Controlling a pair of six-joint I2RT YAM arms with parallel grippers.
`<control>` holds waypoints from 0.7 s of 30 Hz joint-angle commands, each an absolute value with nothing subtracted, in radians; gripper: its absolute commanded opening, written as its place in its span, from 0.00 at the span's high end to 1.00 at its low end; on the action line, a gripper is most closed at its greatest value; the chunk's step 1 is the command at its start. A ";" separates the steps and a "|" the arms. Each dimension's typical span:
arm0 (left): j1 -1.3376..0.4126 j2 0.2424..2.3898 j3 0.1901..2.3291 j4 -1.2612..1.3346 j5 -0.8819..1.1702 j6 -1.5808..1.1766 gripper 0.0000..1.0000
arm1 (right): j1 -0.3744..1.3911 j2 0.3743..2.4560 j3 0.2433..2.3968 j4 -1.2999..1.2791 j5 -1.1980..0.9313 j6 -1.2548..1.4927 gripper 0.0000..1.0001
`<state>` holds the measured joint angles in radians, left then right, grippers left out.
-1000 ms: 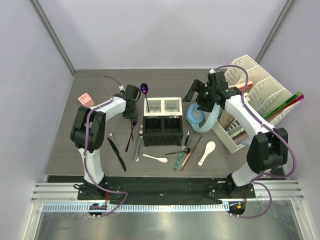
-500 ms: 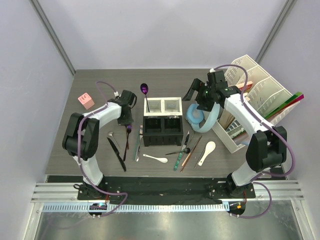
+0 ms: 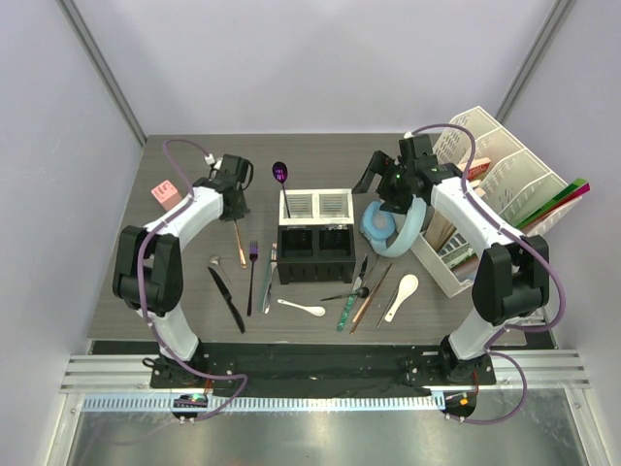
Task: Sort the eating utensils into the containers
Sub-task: Pick up the fork at the center of the board.
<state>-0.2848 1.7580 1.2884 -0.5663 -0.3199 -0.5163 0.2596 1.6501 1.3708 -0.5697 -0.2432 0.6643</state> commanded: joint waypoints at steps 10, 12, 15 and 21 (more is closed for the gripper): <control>-0.285 1.381 1.335 -0.709 -0.356 -0.566 1.00 | 0.253 1.646 1.396 -0.549 -0.258 0.653 0.00; -0.287 1.323 1.338 -0.750 -0.264 -0.581 1.00 | 0.253 1.657 1.420 -0.548 -0.268 0.663 0.00; -0.339 1.261 1.342 -0.772 -0.245 -0.592 1.00 | 0.262 1.680 1.459 -0.538 -0.265 0.667 0.00; -0.425 1.264 1.317 -0.605 -0.176 -0.601 1.00 | 0.270 1.704 1.494 -0.535 -0.281 0.686 0.00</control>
